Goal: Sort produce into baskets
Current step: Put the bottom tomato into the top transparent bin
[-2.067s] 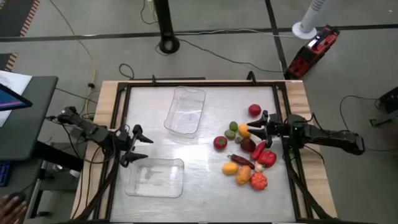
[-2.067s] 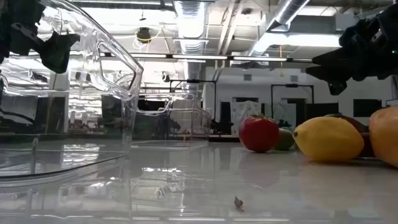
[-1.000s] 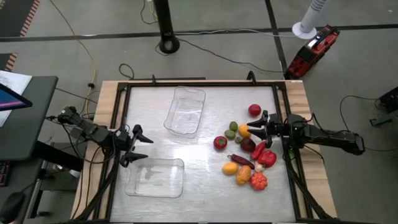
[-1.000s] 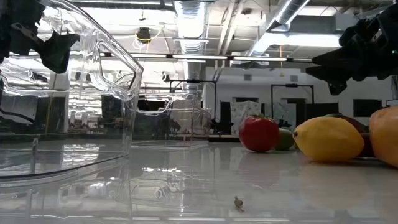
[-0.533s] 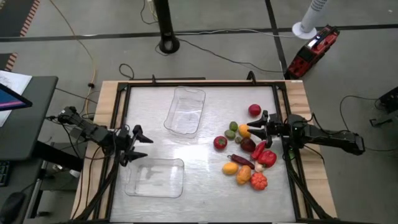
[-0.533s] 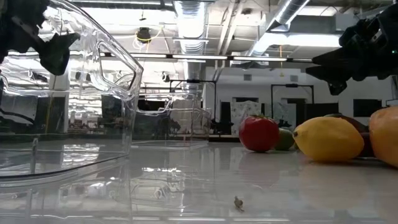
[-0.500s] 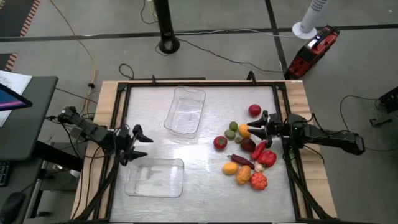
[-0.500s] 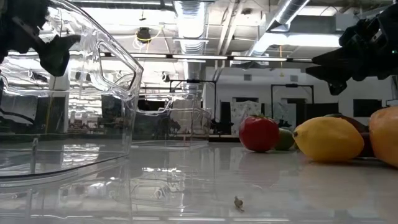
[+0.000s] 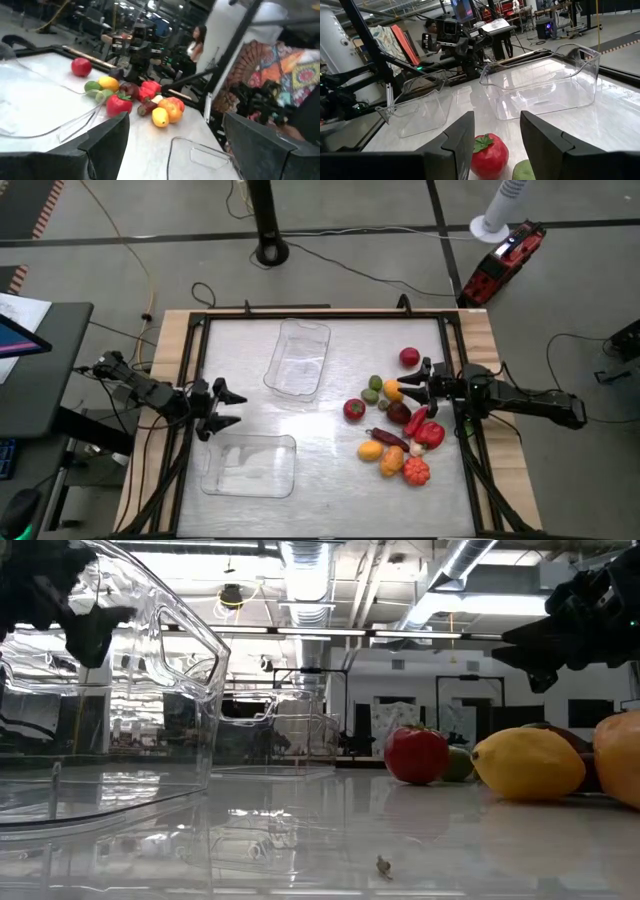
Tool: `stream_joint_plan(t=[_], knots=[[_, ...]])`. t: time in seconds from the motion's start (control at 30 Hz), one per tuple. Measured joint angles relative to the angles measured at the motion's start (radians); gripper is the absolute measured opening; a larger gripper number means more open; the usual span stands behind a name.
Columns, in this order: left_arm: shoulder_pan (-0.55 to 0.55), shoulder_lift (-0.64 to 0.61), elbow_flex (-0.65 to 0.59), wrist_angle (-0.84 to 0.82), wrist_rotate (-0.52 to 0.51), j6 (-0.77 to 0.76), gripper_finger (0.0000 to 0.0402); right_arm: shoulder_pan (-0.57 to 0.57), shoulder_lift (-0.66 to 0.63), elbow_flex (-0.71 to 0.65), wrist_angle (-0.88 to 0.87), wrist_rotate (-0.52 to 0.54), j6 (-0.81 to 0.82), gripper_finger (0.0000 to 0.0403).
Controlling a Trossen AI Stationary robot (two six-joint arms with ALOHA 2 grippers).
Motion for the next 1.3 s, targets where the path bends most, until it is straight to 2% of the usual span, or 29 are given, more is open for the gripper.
stream_joint_plan(t=[0.13,0.17,0.2,0.27,0.37,0.5,0.6,0.73,1.03,1.17,1.3], knots=[[0.0,0.0,0.0,0.097,0.248,0.264,0.0307,0.0,0.0,0.0,0.001,0.035,-0.087,0.0185],[-0.001,0.0,0.0,0.119,0.285,0.291,0.0307,0.0,0.0,0.0,0.001,0.042,-0.109,0.0185],[-0.001,0.0,0.0,0.144,0.288,0.296,0.0306,0.0,0.0,0.0,0.003,0.044,-0.12,0.0185],[0.004,0.009,0.002,0.173,0.205,0.276,0.0304,0.0,0.0,0.0,0.005,0.045,-0.097,0.0185],[0.024,0.045,0.002,0.153,0.128,0.249,0.0296,0.002,0.0,0.0,0.016,0.048,0.043,0.0185],[0.055,0.137,0.012,0.157,0.11,0.145,0.0281,-0.008,0.0,0.0,0.034,0.104,0.102,0.0185],[0.075,0.219,0.045,0.161,0.101,0.088,0.0269,-0.007,0.0,0.0,0.072,0.105,0.156,0.0185],[0.112,0.364,0.136,0.143,0.048,0.073,0.0255,-0.006,0.0,0.0,0.136,0.098,0.166,0.0185],[0.279,0.792,0.444,0.004,0.05,0.098,0.0246,-0.004,0.014,0.0,0.182,0.12,0.168,0.0185],[0.383,0.989,0.561,0.005,0.176,0.145,0.0254,-0.005,0.039,0.0,0.194,0.141,0.158,0.0195],[0.466,1.182,0.694,-0.004,0.288,0.215,0.0268,-0.005,0.073,0.0,0.207,0.141,0.119,0.0223]])
